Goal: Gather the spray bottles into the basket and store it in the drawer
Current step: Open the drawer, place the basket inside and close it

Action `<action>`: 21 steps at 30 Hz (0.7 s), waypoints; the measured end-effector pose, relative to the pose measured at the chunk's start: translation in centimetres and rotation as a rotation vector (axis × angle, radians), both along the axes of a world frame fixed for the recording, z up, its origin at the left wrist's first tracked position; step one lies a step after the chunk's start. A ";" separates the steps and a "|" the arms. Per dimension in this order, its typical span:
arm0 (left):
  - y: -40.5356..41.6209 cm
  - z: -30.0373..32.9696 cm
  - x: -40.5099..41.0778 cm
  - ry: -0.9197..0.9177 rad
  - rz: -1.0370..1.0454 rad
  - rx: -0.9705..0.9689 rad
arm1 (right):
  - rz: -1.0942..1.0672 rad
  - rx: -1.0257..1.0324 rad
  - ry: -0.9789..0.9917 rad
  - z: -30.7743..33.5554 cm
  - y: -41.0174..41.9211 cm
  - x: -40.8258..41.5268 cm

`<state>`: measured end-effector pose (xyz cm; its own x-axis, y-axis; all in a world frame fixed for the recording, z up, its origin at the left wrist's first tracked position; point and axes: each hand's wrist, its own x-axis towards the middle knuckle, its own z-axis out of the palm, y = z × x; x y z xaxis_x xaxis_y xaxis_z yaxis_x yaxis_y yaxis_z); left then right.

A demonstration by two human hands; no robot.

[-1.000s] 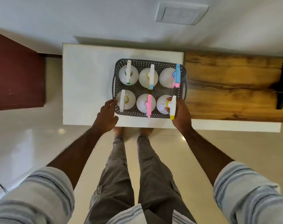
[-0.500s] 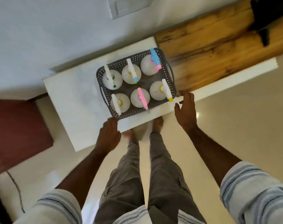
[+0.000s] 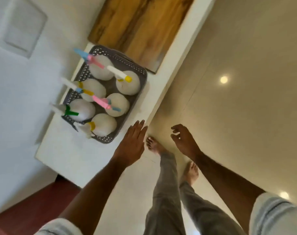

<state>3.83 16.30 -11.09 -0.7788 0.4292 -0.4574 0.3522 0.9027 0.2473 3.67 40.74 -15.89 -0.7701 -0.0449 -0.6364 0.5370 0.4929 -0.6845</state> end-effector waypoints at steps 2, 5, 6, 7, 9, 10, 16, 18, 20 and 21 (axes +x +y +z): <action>0.1 -2.1 0.0 0.018 -0.061 -0.070 | -0.080 -0.086 -0.145 -3.8 -0.8 1.6; -0.5 -4.5 0.6 0.040 -0.103 -0.150 | -0.243 -0.216 -0.269 -8.5 -2.8 3.0; -1.0 -5.3 0.7 0.039 -0.126 -0.166 | -0.299 -0.260 -0.292 -10.0 -3.6 3.3; -1.3 -6.0 0.8 0.045 -0.146 -0.168 | -0.358 -0.308 -0.315 -11.7 -4.3 3.6; -2.2 -7.3 0.9 0.068 -0.184 -0.145 | -0.451 -0.380 -0.364 -14.9 -6.1 3.8; -2.6 -7.7 0.9 0.082 -0.199 -0.136 | -0.483 -0.403 -0.383 -16.0 -7.0 3.8; -4.3 -11.1 1.6 0.298 -0.175 0.074 | -0.742 -0.575 -0.241 -19.5 -16.1 1.8; -4.5 -11.4 1.6 0.318 -0.177 0.126 | -0.825 -0.576 -0.270 -20.2 -17.5 1.1; -4.5 -11.6 1.5 0.329 -0.173 0.156 | -0.898 -0.557 -0.367 -22.2 -17.8 1.5; -4.6 -11.6 1.5 0.338 -0.169 0.152 | -0.913 -0.567 -0.433 -22.7 -18.2 1.2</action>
